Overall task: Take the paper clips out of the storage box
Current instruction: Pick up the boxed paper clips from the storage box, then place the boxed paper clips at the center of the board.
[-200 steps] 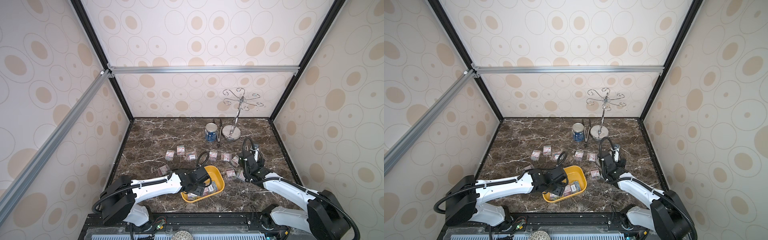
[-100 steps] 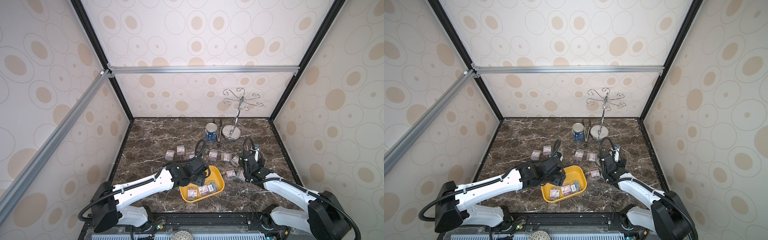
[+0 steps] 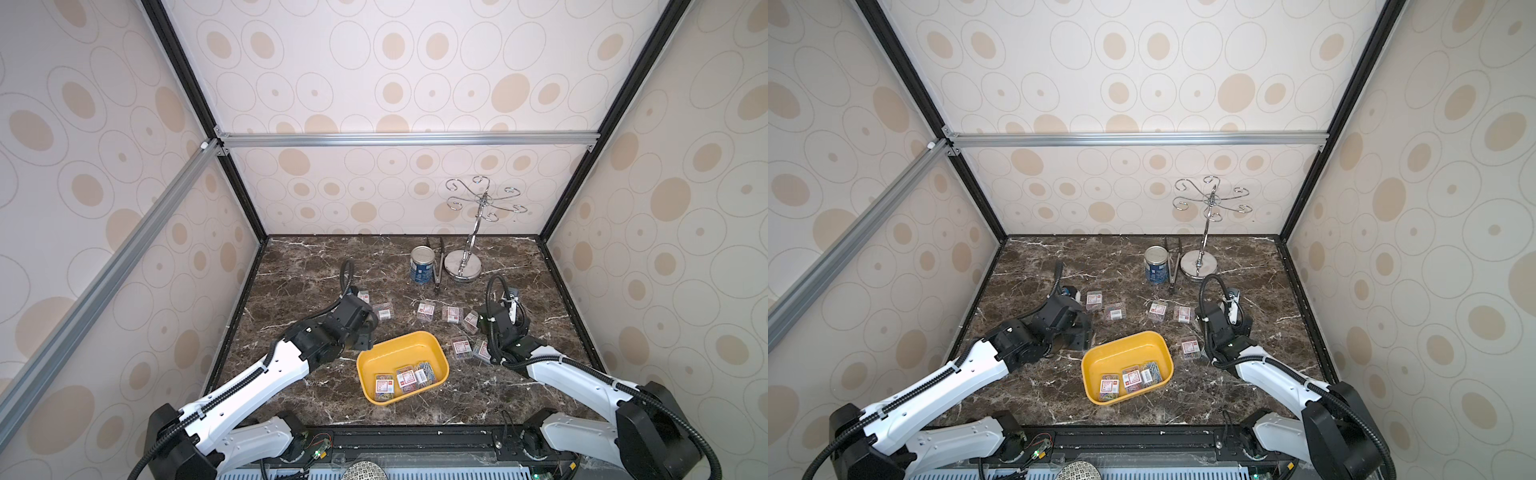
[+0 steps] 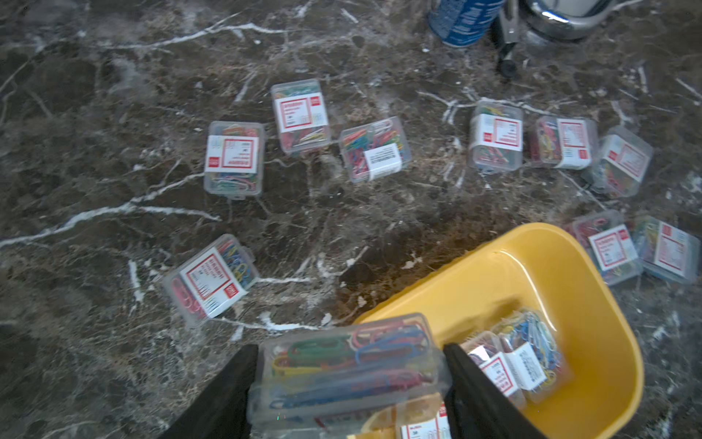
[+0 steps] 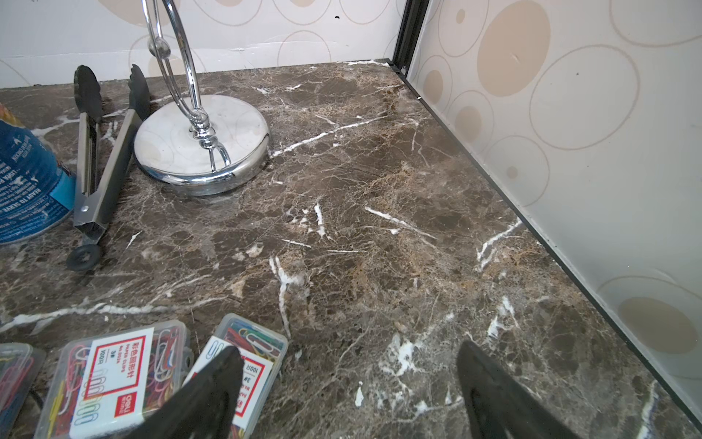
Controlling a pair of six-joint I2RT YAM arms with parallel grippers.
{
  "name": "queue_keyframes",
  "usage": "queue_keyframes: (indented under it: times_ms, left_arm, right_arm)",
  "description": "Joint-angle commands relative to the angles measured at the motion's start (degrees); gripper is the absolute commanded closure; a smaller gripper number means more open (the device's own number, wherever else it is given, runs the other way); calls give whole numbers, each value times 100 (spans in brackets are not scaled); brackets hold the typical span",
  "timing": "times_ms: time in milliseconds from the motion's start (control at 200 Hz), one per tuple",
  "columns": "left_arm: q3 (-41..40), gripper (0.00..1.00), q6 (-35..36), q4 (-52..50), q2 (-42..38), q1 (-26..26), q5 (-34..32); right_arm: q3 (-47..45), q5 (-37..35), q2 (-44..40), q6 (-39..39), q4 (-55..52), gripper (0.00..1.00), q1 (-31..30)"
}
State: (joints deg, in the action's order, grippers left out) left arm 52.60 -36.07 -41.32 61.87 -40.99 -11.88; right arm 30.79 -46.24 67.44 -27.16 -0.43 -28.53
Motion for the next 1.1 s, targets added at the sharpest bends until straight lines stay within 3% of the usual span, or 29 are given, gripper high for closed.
queue_keyframes:
  times_ms: [0, 90, 490, 1096]
  left_arm:
    - [-22, 29, 228, 132, -148, 183, 94]
    - [-118, 29, 130, 191, -179, 320, -28]
    - [-1085, 29, -274, 1237, -122, 1267, 620]
    - [-1296, 28, -575, 2516, 813, 1321, 380]
  right_arm:
    - [-31, -41, -6, -61, -16, 11, 18]
    - [-36, -47, -12, -63, -19, 11, 22]
    - [-46, -39, -20, -61, -1, 11, 20]
    - [-45, -40, -15, -62, -1, 11, 23]
